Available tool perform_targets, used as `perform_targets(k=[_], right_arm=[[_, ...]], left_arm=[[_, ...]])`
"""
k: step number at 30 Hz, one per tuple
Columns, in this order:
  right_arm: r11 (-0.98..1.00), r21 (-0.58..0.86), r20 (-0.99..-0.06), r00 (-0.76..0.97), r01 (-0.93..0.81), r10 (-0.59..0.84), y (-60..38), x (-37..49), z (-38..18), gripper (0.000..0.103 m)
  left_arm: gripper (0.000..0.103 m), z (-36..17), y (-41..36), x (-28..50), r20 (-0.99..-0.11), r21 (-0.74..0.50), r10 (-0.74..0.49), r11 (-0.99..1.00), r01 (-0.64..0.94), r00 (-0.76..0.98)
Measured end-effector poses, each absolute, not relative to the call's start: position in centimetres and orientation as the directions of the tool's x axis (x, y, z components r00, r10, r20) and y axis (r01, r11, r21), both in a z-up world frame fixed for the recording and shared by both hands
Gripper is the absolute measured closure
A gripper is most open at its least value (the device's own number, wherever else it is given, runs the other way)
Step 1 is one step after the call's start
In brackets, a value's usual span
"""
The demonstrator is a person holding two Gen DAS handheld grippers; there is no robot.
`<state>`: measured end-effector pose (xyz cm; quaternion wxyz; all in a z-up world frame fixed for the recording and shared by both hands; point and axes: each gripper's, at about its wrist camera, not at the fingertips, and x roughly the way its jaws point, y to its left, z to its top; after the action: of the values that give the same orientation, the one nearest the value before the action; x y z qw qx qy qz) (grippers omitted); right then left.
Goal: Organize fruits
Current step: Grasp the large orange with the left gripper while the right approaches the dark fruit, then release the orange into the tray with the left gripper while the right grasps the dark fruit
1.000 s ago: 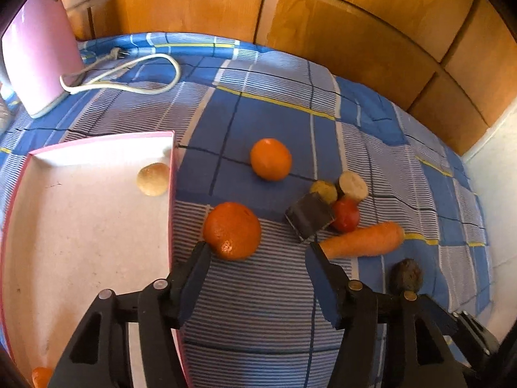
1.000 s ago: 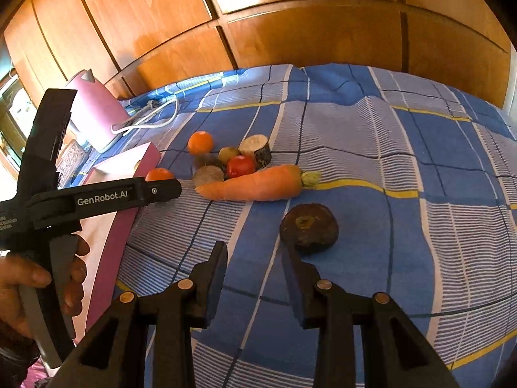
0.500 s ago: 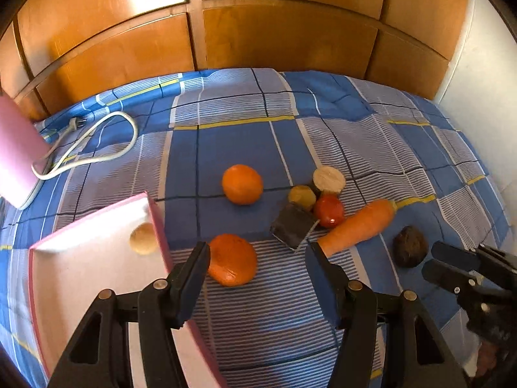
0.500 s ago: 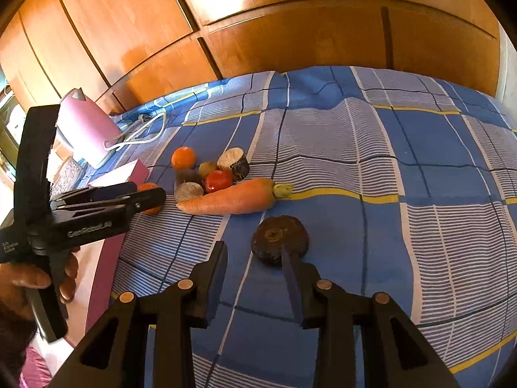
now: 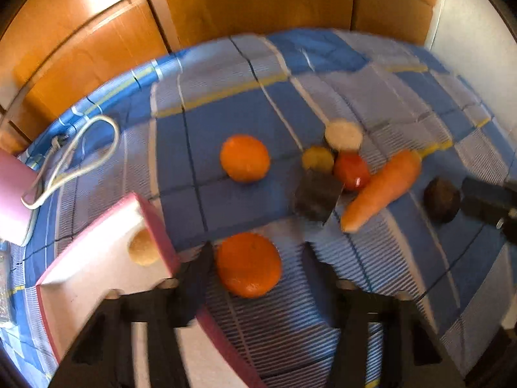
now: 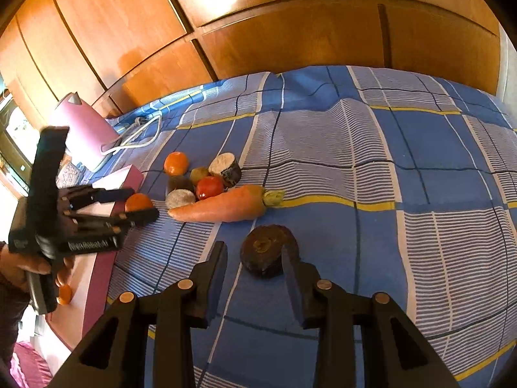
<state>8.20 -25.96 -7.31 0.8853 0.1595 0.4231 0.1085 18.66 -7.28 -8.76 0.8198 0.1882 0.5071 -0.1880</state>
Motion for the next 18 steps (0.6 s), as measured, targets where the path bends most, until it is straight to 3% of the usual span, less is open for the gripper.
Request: perform_targets(k=[8,18], right_arm=[[0.921,0.386,-0.73,0.595,-0.046,0.336,-26.4,8.9,-8.2,0.068],[0.959,0.263,-0.771,0.575,-0.104,0.274,-24.3,10.2,-8.5,0.05]], left_arm=[[0.065,-8.6,-6.5,18.0,-0.883,0.039,-0.161,0.911,0.411,0.44],[0.065,-6.4,-4.9,15.0,-0.857,-0.115,-0.245,0.948,0.296,0.453]])
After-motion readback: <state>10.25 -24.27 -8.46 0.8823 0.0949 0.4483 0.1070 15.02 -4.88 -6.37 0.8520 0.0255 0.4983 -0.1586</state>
